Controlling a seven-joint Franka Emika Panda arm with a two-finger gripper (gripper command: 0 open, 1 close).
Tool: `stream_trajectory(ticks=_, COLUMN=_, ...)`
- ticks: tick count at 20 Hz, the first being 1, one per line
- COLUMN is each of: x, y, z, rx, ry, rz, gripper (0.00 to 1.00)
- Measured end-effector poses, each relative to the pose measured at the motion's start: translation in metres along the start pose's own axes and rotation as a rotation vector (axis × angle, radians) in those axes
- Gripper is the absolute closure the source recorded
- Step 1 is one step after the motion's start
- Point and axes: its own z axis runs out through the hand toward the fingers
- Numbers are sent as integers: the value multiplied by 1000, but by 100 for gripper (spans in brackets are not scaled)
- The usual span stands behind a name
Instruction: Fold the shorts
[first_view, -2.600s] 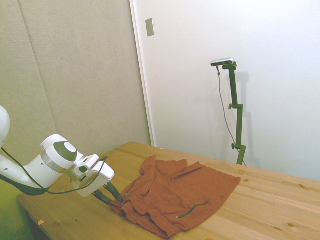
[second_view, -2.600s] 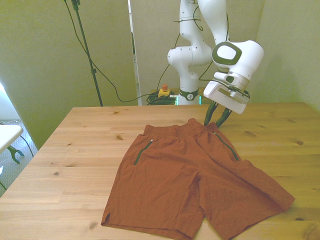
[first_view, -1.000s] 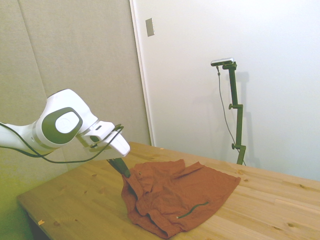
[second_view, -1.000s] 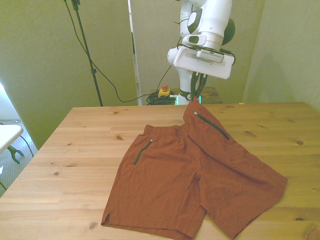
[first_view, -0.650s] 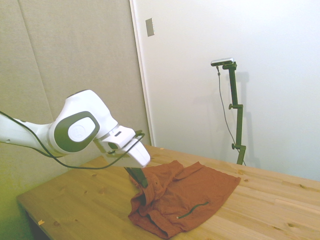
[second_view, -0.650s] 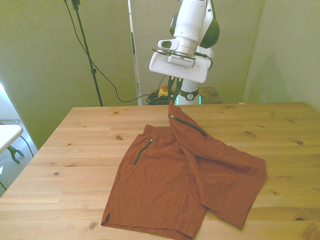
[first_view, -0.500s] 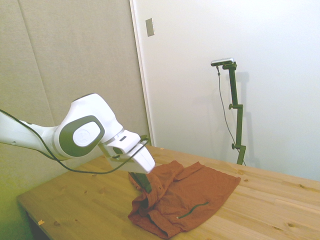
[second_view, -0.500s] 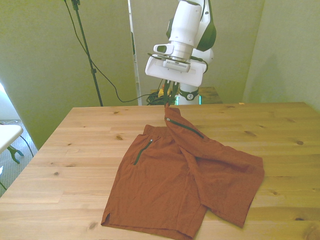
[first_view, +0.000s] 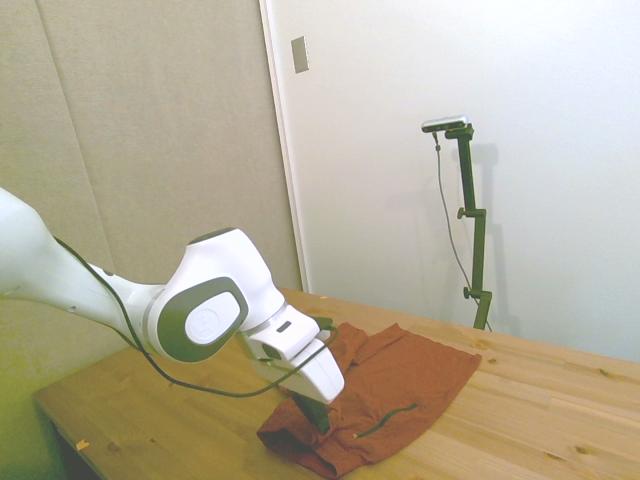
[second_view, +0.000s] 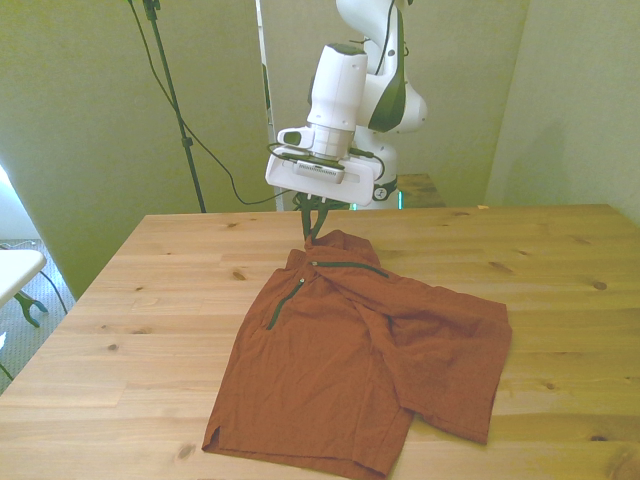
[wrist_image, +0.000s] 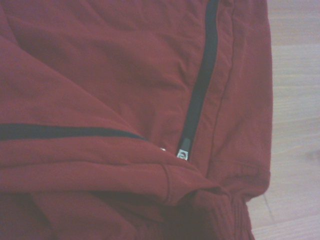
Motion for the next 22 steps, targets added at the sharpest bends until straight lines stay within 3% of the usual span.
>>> stream_trajectory(ticks=7, x=4, y=8, z=5, rx=-9, ry=-6, rz=12, gripper=0)
stream_trajectory(ticks=10, x=6, y=1, z=-19, rx=12, ry=42, rz=-28, gripper=0)
stream_trajectory(ticks=14, x=-37, y=-36, z=-89, rx=2, ry=200, rz=-221, gripper=0)
stream_trajectory(ticks=18, x=-140, y=-98, z=-99, rx=17, ry=348, rz=-431, gripper=0)
stream_trajectory(ticks=22, x=-223, y=-141, z=-104, rx=89, ry=486, rz=-621, gripper=0)
